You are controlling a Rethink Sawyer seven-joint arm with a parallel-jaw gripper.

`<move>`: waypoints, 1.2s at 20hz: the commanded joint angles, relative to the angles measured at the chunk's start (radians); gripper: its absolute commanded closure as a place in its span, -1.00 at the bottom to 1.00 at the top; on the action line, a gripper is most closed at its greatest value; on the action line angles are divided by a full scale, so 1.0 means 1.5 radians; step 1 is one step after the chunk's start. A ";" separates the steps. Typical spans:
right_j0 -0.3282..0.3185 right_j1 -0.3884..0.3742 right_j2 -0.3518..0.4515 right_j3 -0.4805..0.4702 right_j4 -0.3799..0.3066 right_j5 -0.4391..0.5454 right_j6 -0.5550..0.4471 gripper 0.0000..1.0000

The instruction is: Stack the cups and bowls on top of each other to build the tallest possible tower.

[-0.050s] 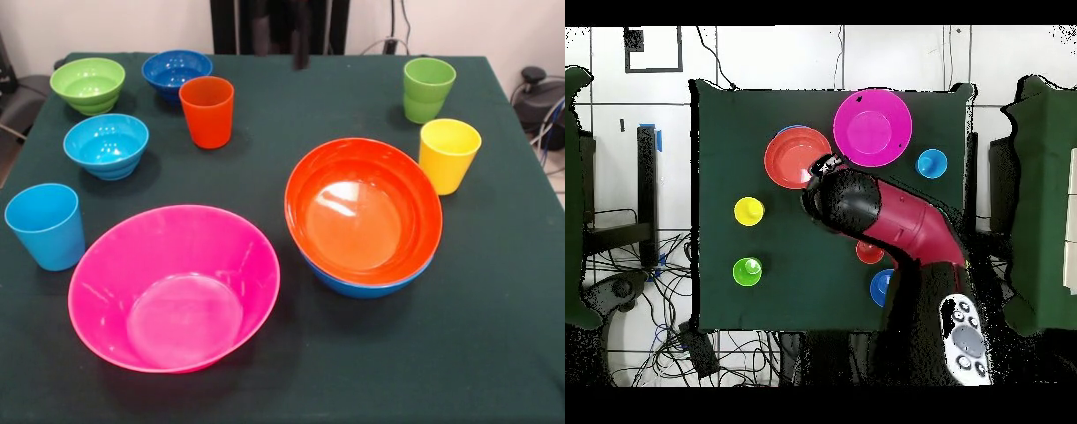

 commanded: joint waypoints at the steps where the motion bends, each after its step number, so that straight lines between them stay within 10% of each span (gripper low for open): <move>1: -0.071 0.113 0.148 0.059 -0.120 -0.119 -0.133 -1.00; 24: -0.136 0.089 0.230 0.117 -0.198 -0.117 -0.052 -1.00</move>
